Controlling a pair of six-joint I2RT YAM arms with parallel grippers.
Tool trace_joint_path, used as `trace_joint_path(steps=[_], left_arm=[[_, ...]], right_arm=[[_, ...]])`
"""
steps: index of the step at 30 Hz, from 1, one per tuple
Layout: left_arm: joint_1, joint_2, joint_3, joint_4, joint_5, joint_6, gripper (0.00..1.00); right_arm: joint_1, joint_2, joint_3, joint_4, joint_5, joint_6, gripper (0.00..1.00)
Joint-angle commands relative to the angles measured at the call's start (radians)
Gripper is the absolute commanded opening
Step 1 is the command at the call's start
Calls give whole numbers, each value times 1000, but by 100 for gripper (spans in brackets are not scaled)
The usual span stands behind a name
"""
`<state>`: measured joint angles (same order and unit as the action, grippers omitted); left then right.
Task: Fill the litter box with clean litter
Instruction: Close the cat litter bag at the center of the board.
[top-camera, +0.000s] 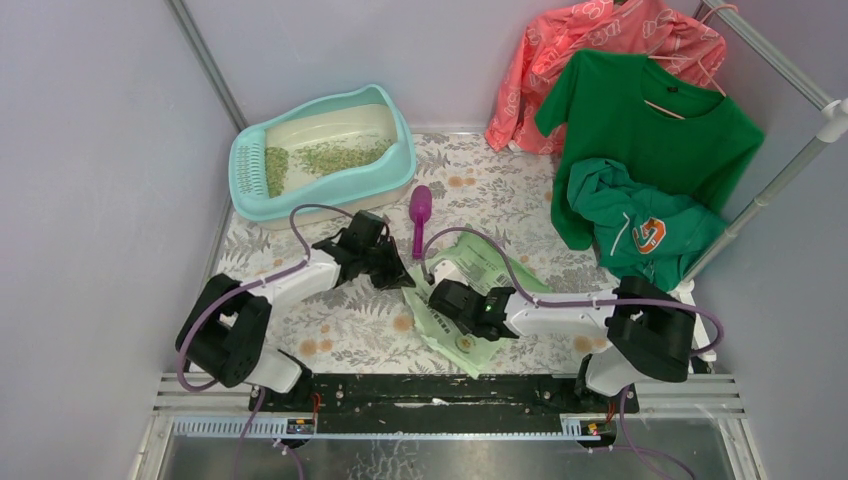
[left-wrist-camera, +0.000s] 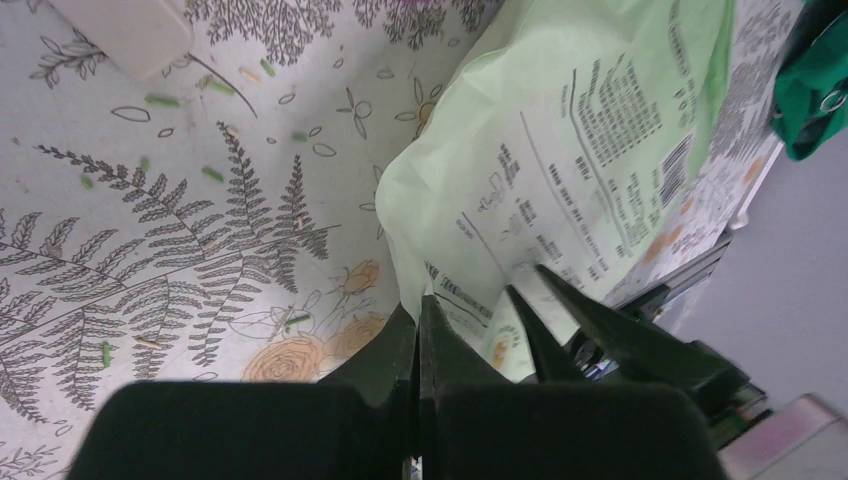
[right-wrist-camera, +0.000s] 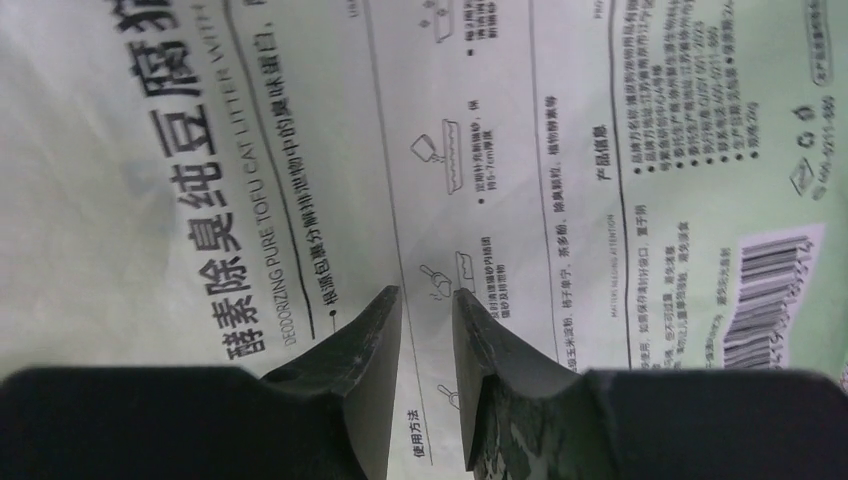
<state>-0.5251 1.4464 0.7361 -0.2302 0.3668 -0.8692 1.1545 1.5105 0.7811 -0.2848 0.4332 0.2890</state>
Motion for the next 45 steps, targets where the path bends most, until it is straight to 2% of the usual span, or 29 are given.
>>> trace_joint_path(steps=[1, 7, 12, 20, 23, 27, 30, 36, 40, 45], left_arm=[[23, 45, 102, -110, -24, -76, 0], [20, 161, 182, -221, -52, -136, 0], [17, 183, 161, -224, -88, -138, 0], [17, 212, 155, -231, -85, -154, 0], [17, 256, 209, -322, -110, -158, 0], [17, 298, 252, -397, -133, -176, 0], [19, 310, 264, -430, -155, -207, 0], [20, 354, 337, -535, -193, -247, 0], [20, 387, 378, -582, -187, -298, 0], [20, 423, 426, -648, -163, -365, 0]], right_arm=[[-7, 16, -16, 117, -85, -42, 33], [-7, 14, -26, 156, -112, -42, 33], [-9, -59, -13, 198, -109, -45, 47], [-36, 157, 166, 200, -139, -82, 47], [-51, 225, 189, 224, -148, -83, 46], [-62, 238, 169, 230, -154, -71, 45], [-62, 182, 80, 248, -147, -42, 44], [-61, -40, -142, 229, -135, 44, 43], [-42, -163, -176, 146, -128, 84, 43], [103, -303, -156, 98, -27, 64, 48]])
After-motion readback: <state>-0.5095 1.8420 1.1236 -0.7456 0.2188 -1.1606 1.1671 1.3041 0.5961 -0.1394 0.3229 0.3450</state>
